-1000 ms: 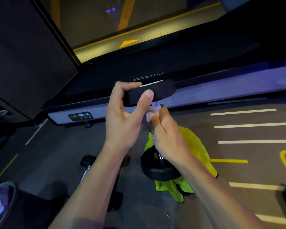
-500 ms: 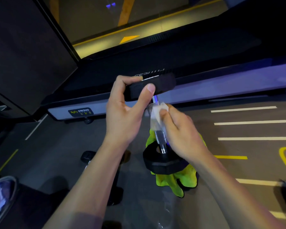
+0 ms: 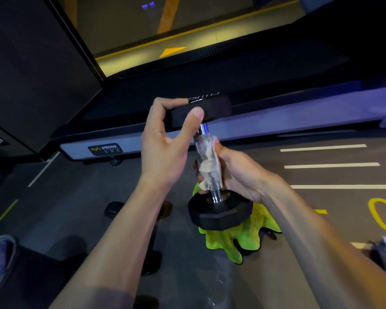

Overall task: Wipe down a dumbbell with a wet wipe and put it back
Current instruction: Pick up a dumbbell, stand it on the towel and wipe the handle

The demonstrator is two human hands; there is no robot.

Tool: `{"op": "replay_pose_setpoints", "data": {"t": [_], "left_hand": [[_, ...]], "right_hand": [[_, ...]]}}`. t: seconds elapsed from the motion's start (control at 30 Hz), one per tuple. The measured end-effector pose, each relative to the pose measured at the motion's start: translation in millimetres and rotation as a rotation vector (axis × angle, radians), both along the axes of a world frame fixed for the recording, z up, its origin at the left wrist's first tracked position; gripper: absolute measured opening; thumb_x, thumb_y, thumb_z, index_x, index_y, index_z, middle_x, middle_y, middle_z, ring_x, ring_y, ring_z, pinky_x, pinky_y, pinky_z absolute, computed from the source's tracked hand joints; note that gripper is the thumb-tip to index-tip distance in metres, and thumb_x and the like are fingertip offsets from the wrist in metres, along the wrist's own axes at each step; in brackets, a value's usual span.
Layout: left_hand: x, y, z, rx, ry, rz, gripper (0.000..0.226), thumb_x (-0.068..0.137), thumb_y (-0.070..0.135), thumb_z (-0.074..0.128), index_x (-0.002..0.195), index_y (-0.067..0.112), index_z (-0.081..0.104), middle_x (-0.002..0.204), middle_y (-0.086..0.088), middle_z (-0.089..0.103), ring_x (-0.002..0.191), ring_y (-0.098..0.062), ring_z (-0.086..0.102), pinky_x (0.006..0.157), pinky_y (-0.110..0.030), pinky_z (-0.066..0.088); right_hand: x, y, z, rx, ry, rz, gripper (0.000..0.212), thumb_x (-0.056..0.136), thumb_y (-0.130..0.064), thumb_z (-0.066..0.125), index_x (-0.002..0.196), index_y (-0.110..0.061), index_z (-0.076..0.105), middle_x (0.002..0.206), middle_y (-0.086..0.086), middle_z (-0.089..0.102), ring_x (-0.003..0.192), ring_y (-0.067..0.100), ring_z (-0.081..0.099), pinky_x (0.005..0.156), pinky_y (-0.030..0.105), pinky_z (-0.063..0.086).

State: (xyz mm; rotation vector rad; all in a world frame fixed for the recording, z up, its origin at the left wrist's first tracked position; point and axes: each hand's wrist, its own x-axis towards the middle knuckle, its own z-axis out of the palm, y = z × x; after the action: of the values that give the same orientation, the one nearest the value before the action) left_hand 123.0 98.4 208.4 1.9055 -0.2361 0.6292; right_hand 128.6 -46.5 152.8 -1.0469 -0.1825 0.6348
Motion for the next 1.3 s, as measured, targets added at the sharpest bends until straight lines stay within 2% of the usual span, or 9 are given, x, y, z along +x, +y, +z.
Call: {"op": "replay_pose_setpoints", "data": {"t": [0.13,0.2,0.37,0.63,0.8,0.9,1.0,1.17,1.3], "left_hand": [[-1,-1,0,-0.005,-0.011,-0.007,0.015,0.095,0.042,0.072,0.105,0.037,0.063,0.111,-0.003,0.068,0.109,-0.025,0.066,0.102,-0.058,0.051],[-3,-4,0,0.004,-0.012,-0.013,0.016,0.096,0.04,0.073,0.106,0.033,0.063,0.11,-0.003,0.067,0.108,-0.026,0.065,0.101,-0.058,0.051],[-7,-2,1,-0.005,-0.011,0.0,0.015,0.095,0.041,0.073,0.105,0.035,0.063,0.112,-0.003,0.068,0.112,-0.028,0.066,0.103,-0.061,0.049],[-12,-2,0,0.01,-0.015,-0.014,0.019,0.093,0.042,0.074,0.106,0.033,0.063,0.113,0.0,0.068,0.111,-0.023,0.066,0.104,-0.056,0.05],[-8,-4,1,0.015,-0.025,0.015,0.017,0.094,0.042,0.073,0.105,0.035,0.063,0.11,-0.001,0.068,0.106,-0.019,0.065,0.101,-0.051,0.051],[-5,-4,1,0.011,-0.022,0.035,0.018,0.093,0.044,0.073,0.105,0.033,0.064,0.108,0.0,0.068,0.105,-0.018,0.065,0.101,-0.051,0.052],[-5,-4,0,0.012,-0.016,0.03,0.019,0.093,0.045,0.073,0.105,0.034,0.064,0.109,-0.003,0.069,0.105,-0.019,0.065,0.101,-0.051,0.052],[-7,-9,2,0.033,-0.02,0.012,0.018,0.093,0.043,0.074,0.105,0.034,0.063,0.107,-0.002,0.068,0.102,-0.013,0.065,0.097,-0.04,0.053],[-6,-12,2,0.05,-0.021,0.006,0.02,0.094,0.039,0.075,0.107,0.028,0.065,0.107,-0.002,0.068,0.1,-0.011,0.063,0.094,-0.033,0.051]], "right_hand": [[-6,12,-11,-0.059,-0.266,-0.149,0.026,0.111,-0.033,0.045,0.092,-0.017,0.052,0.071,-0.013,0.062,0.067,0.007,0.064,0.094,0.049,0.055],[-5,13,-20,-0.296,-0.475,-0.224,0.025,0.105,-0.041,0.05,0.096,-0.018,0.053,0.077,-0.009,0.063,0.073,0.007,0.062,0.095,0.052,0.055],[-8,2,-11,-0.691,-0.648,-0.129,0.046,0.101,-0.042,0.058,0.136,-0.017,0.043,0.123,-0.004,0.066,0.117,0.014,0.063,0.1,0.035,0.049],[-34,-22,-21,-0.93,-0.694,0.009,0.034,0.104,-0.04,0.052,0.132,-0.021,0.046,0.119,-0.003,0.064,0.111,0.02,0.059,0.097,0.04,0.047],[-68,-21,-25,-1.021,-0.72,-0.174,0.018,0.109,-0.032,0.04,0.092,-0.026,0.042,0.085,-0.001,0.057,0.082,0.024,0.049,0.075,0.043,0.041],[-81,-24,-17,-1.15,-0.907,-0.253,0.029,0.101,-0.014,0.042,0.091,-0.041,0.036,0.065,-0.009,0.048,0.068,0.017,0.047,0.063,0.027,0.031],[-92,-22,-18,-1.408,-1.097,-0.275,0.028,0.083,-0.007,0.055,0.105,-0.024,0.053,0.067,-0.012,0.047,0.063,0.02,0.044,0.07,0.021,0.016],[-107,-7,-22,-1.381,-1.085,-0.403,0.027,0.082,-0.024,0.041,0.079,-0.016,0.067,0.074,0.002,0.068,0.074,0.026,0.067,0.095,0.032,0.049],[-113,12,-23,-1.503,-1.049,-0.353,0.032,0.075,-0.018,0.041,0.08,-0.009,0.072,0.076,0.01,0.072,0.075,0.03,0.071,0.093,0.039,0.058]]}}
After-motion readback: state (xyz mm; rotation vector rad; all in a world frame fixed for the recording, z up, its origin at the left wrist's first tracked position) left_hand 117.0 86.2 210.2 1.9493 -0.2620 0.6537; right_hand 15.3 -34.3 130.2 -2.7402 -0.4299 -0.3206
